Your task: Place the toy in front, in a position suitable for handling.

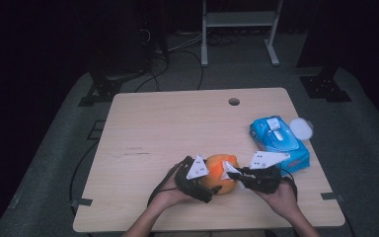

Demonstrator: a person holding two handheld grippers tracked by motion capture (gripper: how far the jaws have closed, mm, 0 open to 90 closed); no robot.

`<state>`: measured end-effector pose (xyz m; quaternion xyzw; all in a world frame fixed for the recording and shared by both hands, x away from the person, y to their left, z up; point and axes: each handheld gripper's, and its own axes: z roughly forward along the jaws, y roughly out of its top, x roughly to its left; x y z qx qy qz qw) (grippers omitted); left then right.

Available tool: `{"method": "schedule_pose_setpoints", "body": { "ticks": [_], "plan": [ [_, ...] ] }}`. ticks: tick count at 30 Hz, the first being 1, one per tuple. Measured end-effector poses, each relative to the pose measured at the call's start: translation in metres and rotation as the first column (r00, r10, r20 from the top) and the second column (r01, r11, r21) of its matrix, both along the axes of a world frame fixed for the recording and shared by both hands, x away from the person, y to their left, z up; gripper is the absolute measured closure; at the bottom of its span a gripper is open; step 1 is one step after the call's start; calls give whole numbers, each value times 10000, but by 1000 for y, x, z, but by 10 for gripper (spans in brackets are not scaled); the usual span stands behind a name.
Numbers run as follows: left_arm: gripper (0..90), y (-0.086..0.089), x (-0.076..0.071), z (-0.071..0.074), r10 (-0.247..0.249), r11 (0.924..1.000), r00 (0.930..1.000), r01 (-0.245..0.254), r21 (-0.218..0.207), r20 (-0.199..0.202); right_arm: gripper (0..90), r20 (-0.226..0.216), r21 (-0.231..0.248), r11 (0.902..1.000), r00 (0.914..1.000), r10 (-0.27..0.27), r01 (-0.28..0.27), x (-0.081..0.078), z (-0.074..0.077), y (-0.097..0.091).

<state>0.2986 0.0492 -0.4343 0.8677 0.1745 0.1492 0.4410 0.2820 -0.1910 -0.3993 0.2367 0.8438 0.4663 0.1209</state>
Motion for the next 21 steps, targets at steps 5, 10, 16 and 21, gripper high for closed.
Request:
{"method": "schedule_pose_setpoints", "body": {
  "ticks": [5,10,16,21],
  "plan": [
    [18,-2,1,-3,147,9992,9999,-144,-377,72,818,48,3,9999,9999,127,-127,5,4,1],
    [54,-5,-1,-5,55,9999,9970,-45,-128,775,818,34,47,9984,9984,-561,560,15,5,-13],
    [108,-1,0,-1,-37,9998,9991,46,-214,425,818,-133,153,9985,9986,-520,522,12,-1,-13],
    [134,1,-4,1,-400,9991,9984,405,-127,410,818,-245,187,9991,9990,-376,381,8,-3,-13]
  ]
}}
